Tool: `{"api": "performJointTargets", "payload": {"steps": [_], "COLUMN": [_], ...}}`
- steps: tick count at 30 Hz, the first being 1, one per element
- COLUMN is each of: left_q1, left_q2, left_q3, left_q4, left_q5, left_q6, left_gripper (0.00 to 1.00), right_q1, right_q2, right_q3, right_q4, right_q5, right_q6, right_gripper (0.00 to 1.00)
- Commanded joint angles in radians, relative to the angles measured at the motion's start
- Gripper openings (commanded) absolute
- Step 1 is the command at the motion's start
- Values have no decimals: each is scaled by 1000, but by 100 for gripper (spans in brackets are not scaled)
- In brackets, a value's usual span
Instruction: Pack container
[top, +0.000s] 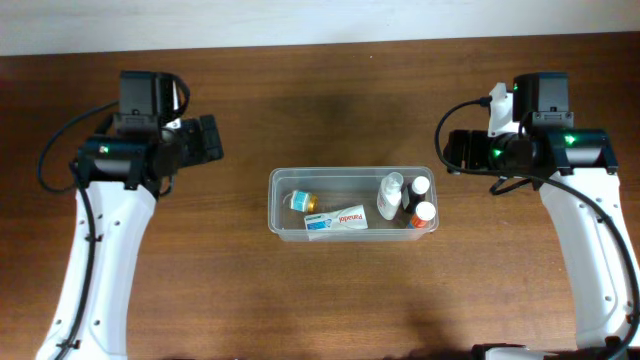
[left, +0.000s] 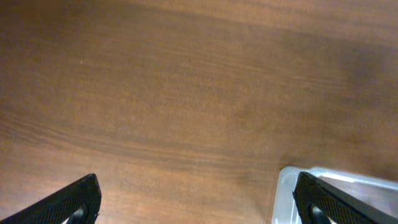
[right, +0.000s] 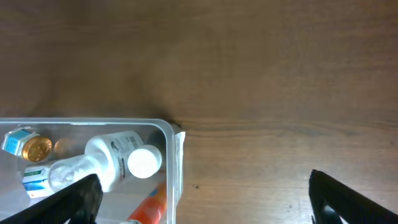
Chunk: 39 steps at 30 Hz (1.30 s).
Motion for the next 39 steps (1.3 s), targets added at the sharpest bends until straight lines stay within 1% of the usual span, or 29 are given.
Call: {"api": "performJointTargets", "payload": {"steps": [1, 3, 5, 9, 10, 11, 12, 13, 15, 17, 21, 23, 33, 36, 39], "left_q1": [6, 0, -18, -107, -130, -135, -135, -135, -135, -135, -135, -135, -135, -135, -135], "left_q2": [-47, -122, -230, -581, -713, -843, -906, -963, -1093, -1174, -1215, -1212, -1212, -1212, -1212], "left_q3": [4, -14, -73, -343, -452, -557, -604, -642, -702, -713, -713, -714, -714, -714, -714], "left_q4": [-17, -22, -6, 94, 119, 154, 175, 188, 131, 8, -161, -161, -161, -161, -161], "left_q5": [56, 55, 37, -45, -51, -50, -50, -50, -50, -50, -51, -50, -50, -50, -49], "left_q6": [42, 42, 42, 40, 41, 41, 40, 41, 41, 41, 37, 37, 37, 37, 37], "left_gripper": [99, 99, 99, 99, 99, 99, 99, 99, 99, 99, 99, 99, 99, 99, 99], "right_q1": [3, 3, 3, 3, 3, 3, 3, 3, 3, 3, 3, 3, 3, 4, 6], "right_q2": [-75, -158, -266, -621, -764, -850, -938, -990, -1126, -1209, -1287, -1292, -1291, -1299, -1308], "right_q3": [-2, -10, -49, -276, -369, -419, -464, -486, -526, -528, -528, -528, -529, -561, -698], "right_q4": [-28, -42, -22, 95, 109, 108, 109, 106, 75, 12, -93, -139, -139, -77, 71], "right_q5": [43, 89, 89, 133, 141, 135, 136, 137, 137, 137, 137, 137, 137, 113, 110], "right_q6": [9, 38, 38, 53, 61, 61, 61, 61, 61, 61, 61, 61, 53, 53, 53], "right_gripper": [99, 99, 99, 99, 98, 98, 98, 98, 99, 98, 98, 98, 98, 98, 98]}}
